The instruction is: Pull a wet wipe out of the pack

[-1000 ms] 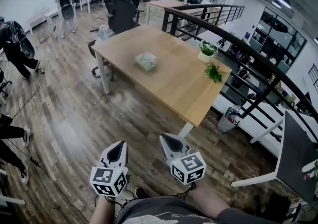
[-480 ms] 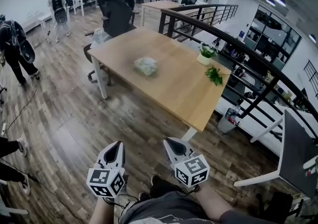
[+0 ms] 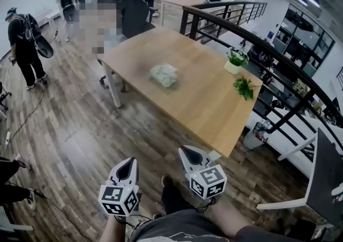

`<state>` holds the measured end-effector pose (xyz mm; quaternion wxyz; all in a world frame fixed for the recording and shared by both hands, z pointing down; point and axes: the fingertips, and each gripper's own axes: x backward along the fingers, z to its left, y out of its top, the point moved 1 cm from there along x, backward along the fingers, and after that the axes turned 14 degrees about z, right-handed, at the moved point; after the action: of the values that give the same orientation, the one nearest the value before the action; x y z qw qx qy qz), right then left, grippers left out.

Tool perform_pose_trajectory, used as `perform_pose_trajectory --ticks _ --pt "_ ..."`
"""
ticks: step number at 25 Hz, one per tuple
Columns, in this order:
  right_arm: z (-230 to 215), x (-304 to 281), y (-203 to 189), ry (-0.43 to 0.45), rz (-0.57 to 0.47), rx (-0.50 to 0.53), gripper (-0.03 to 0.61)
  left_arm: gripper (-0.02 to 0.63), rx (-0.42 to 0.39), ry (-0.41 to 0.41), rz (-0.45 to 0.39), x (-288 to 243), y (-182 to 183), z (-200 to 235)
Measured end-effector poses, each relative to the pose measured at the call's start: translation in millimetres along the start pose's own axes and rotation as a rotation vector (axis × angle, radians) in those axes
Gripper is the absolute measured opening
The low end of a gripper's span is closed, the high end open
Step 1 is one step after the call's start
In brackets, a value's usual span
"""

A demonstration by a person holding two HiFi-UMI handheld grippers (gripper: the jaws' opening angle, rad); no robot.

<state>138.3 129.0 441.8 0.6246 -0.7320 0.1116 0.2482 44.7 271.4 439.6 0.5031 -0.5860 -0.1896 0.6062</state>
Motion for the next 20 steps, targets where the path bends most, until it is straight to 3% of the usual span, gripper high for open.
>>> perform_pose_trajectory --ticks 8,20 --pt "-65 -68 33 0.0 0.012 -0.037 0.026 0.015 0.009 0.007 0.014 -74 49 28" --pt "-128 -134 84 0.017 0.015 -0.019 0.026 0.014 0.011 0.031 0.015 -146 109 51"
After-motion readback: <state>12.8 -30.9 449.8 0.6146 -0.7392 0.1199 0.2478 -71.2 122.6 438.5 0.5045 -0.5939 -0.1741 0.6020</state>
